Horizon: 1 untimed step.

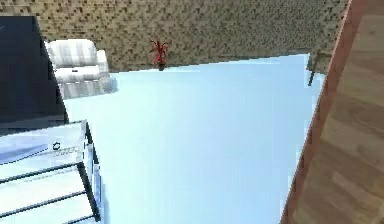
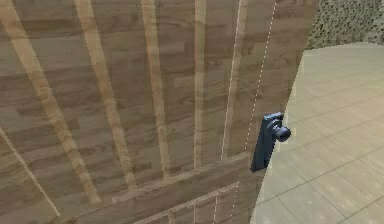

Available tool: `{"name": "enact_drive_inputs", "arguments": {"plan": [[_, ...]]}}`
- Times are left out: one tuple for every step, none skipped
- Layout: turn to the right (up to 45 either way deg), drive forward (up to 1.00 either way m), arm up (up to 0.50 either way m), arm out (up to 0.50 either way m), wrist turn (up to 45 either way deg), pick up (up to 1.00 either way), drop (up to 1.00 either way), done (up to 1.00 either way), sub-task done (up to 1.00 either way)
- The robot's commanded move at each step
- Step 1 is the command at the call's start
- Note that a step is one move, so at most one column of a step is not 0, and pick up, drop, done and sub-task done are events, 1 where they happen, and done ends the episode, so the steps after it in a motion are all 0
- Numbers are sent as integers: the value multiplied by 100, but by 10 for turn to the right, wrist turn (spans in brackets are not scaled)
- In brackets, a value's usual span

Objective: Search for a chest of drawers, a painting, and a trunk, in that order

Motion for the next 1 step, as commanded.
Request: {"name": "enact_drive_inputs", "arguments": {"plan": [[-180,0,0,0,0,0,0,0,0]]}}
